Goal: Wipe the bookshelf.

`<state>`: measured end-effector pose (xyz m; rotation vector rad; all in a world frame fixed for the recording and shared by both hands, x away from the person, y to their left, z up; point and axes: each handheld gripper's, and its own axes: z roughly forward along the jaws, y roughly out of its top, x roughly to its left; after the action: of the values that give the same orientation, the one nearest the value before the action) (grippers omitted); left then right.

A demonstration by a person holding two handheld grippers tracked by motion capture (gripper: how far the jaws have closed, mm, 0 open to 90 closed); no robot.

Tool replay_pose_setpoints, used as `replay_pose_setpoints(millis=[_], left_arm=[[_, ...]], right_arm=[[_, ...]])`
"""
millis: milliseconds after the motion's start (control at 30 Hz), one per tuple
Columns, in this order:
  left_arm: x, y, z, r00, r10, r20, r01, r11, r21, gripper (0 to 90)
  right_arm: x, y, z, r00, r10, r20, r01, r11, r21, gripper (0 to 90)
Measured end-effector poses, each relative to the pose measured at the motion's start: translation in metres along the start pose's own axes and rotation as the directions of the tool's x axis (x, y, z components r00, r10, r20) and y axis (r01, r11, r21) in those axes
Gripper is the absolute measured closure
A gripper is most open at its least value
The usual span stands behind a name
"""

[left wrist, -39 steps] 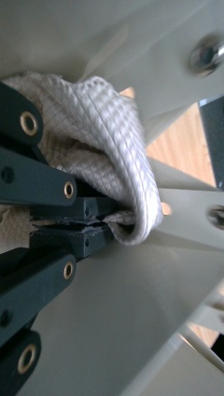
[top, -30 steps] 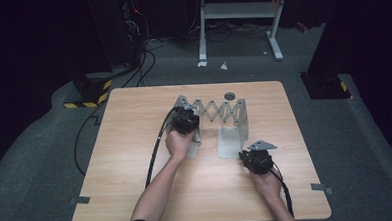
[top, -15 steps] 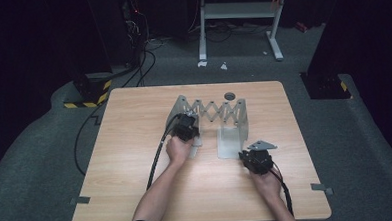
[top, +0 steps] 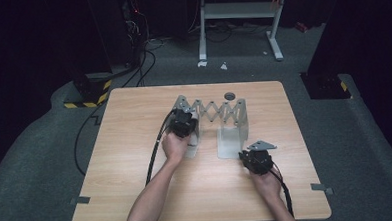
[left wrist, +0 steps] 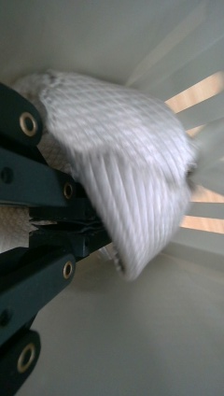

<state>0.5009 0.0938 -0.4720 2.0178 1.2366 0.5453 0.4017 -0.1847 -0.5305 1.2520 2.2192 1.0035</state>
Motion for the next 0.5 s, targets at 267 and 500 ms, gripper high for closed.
replay_pose_setpoints(millis=[267, 500], left_arm=[[-0.001, 0.016, -0.029, 0.9997, 0.005, -0.023, -0.006, 0.9979, -0.064, 86.6], [0.004, 0.026, -0.052, 0.9996, -0.005, -0.028, 0.002, 0.9935, -0.114, 86.6]], right_arm=[[0.0, 0.0, 0.0, 1.0, 0.0, 0.0, 0.0, 1.0, 0.0, 77.7], [0.001, 0.0, 0.0, 1.0, -0.004, 0.004, 0.004, 1.0, -0.001, 77.6]])
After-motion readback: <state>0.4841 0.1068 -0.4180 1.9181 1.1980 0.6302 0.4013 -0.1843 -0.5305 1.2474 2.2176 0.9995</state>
